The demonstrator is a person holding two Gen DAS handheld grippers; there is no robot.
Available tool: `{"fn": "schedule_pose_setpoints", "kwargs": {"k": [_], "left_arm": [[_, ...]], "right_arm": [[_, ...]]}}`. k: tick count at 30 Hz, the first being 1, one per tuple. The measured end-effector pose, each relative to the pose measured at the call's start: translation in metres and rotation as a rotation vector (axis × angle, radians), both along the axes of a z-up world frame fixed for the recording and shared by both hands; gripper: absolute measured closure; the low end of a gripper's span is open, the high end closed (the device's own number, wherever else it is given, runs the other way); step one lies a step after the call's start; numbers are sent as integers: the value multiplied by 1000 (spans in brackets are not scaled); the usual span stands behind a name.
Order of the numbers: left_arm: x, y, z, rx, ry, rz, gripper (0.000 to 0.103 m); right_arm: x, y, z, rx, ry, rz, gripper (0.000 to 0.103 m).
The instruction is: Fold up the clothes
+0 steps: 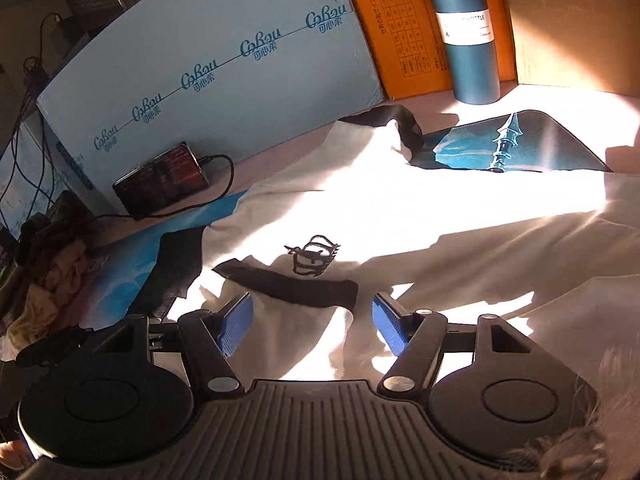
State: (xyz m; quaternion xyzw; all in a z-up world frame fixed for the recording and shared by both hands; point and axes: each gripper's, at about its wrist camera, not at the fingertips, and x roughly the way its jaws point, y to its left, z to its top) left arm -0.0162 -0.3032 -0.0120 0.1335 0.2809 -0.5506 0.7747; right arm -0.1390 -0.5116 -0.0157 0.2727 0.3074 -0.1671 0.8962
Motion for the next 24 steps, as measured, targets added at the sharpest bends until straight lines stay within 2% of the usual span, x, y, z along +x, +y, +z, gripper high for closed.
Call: {"fn": "schedule_pose_setpoints", "kwargs": {"k": [2, 3, 4, 11, 16, 23, 24], "left_arm": [[0, 0, 0, -8, 7, 1, 9], [0, 1, 0, -11, 8, 1, 9], [0, 1, 1, -12, 8, 1, 9], [-2, 9, 7, -112, 14, -51, 9], [-4, 17, 12, -199, 18, -96, 9], [1, 31, 29, -406, -14, -381, 4], [3, 30, 32, -412, -18, -420, 4]], "right_arm": [[2, 13, -7, -11, -7, -6, 73], [1, 15, -10, -15, -21, -14, 87], [0, 17, -11, -3, -32, -14, 90], [-31, 26, -1, 36, -266, 45, 94], [-58, 39, 5, 28, -372, 99, 94], [-101, 53, 1, 21, -534, 247, 94], [-107, 55, 0, 26, -554, 269, 94]]}}
